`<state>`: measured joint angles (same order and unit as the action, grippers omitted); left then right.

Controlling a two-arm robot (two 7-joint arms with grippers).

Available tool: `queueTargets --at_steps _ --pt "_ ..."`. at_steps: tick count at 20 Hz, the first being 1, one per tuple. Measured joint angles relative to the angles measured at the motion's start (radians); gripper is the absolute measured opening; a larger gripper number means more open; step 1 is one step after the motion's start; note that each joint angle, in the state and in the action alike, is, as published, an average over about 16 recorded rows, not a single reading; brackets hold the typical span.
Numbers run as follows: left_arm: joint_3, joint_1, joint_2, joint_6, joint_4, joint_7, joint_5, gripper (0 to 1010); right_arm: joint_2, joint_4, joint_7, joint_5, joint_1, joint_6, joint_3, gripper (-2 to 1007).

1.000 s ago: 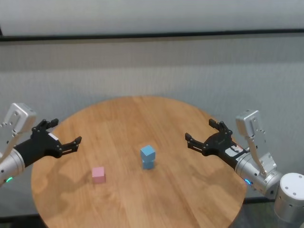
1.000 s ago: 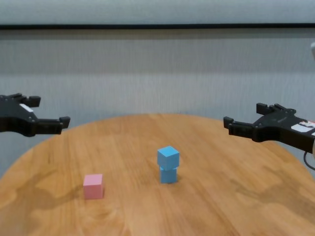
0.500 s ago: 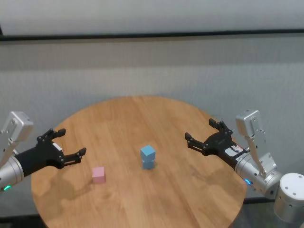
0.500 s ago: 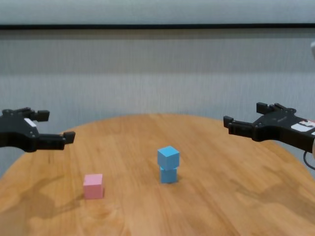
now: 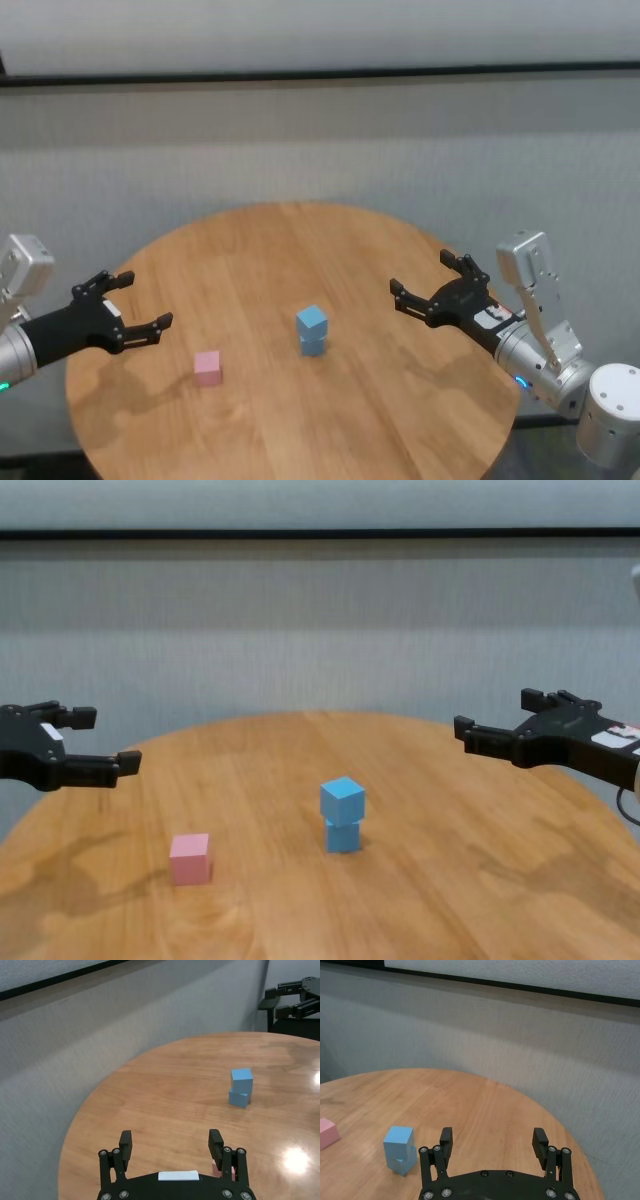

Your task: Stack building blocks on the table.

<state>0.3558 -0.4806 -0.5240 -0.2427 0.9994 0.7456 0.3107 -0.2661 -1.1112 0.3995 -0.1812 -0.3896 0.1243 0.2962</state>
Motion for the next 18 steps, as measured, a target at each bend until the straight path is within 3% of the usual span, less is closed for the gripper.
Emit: queueTargets --at_steps 4,7,11,18 --pt "0.014 -0.021 -0.001 -0.009 -0.022 0.007 0.0 1003 0.0 0.0 0.0 0.0 0.0 0.0 0.0 1005" --pt "0.022 -0.015 -0.006 0.01 0.002 -0.011 -0.004 1003 0.0 -0.001 0.0 0.0 0.0 0.0 0.0 1004" --pt "0.027 0.017 -0.018 0.06 0.073 -0.054 -0.014 1003 0.001 -0.001 -0.001 0.0 0.0 0.0 0.0 1005" --pt "0.025 0.1 -0.035 0.173 0.222 -0.137 -0.026 1003 0.001 -0.001 -0.001 0.0 0.0 0.0 0.0 1005"
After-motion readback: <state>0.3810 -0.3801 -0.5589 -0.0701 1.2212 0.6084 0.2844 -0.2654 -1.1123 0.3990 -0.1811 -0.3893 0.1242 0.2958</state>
